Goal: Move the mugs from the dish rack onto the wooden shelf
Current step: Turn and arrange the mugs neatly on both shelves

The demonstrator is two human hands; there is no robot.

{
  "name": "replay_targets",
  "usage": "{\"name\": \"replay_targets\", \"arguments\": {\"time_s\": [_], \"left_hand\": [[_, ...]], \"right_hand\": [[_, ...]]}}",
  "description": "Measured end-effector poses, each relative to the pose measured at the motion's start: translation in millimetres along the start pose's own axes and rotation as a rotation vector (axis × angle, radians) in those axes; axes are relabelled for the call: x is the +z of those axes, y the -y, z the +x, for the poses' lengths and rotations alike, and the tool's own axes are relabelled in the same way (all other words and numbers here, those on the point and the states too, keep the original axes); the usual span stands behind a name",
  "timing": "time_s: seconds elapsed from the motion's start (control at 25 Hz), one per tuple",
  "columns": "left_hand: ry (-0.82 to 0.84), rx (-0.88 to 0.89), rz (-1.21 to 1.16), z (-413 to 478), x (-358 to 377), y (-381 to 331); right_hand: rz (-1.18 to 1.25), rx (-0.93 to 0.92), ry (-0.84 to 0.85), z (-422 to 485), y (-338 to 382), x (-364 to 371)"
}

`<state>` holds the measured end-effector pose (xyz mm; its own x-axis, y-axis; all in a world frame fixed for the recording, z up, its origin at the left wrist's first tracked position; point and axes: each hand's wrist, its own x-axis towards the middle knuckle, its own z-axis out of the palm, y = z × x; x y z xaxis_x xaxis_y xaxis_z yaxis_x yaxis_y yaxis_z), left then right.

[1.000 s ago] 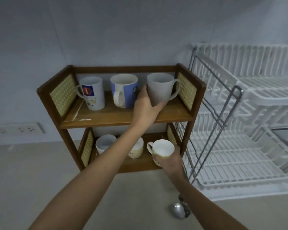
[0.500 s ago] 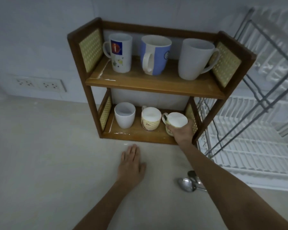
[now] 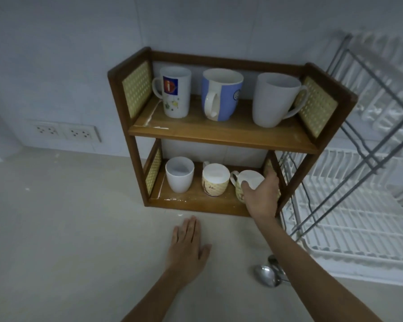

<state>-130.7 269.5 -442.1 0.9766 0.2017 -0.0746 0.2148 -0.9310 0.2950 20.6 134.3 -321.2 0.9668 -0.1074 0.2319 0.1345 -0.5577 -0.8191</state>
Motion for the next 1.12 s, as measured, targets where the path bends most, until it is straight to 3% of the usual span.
{"name": "replay_targets", "arguments": {"time_s": [0.08, 0.2, 0.28, 0.32, 0.4, 0.48, 0.56, 0.64, 0.8, 0.92, 1.12], "left_hand": [[-0.150, 0.089, -0.104, -1, -28, -1], [-0.726, 0.336, -0.301, 10, -112, -4], [-0.992, 0.436, -0.376, 25, -190, -9], [-1.044, 0.463, -0.378, 35, -232, -12], [-0.957, 0.432, -0.354, 61, -307, -21], [-0.639, 0.336, -0.195, 86, -365, -27], [-0.269, 0.220, 0.069, 112, -393, -26], [-0.070, 0.182, 0.222, 128, -397, -20], [-0.077, 0.188, 0.090, 144, -387, -9], [-0.122, 0.193, 0.042, 143, -383, -5], [-0.118, 0.166, 0.035, 144, -383, -4]], "right_hand": [[0.116, -0.171, -0.079, -17, 32, -26], [0.302, -0.422, -0.026, -23, 90, -64], [0.214, -0.580, 0.043, 0, 136, -76], [0.084, -0.661, 0.096, 18, 159, -77], [-0.329, -0.818, 0.295, 62, 203, -74], [-0.714, -0.871, 0.576, 96, 237, -66], [-0.874, -0.853, 0.807, 117, 254, -55], [-0.951, -0.763, 0.952, 133, 261, -44], [-1.065, -0.801, 0.923, 151, 273, -35], [-0.985, -0.743, 0.864, 151, 273, -36], [-0.986, -0.718, 0.562, 137, 258, -34]]}}
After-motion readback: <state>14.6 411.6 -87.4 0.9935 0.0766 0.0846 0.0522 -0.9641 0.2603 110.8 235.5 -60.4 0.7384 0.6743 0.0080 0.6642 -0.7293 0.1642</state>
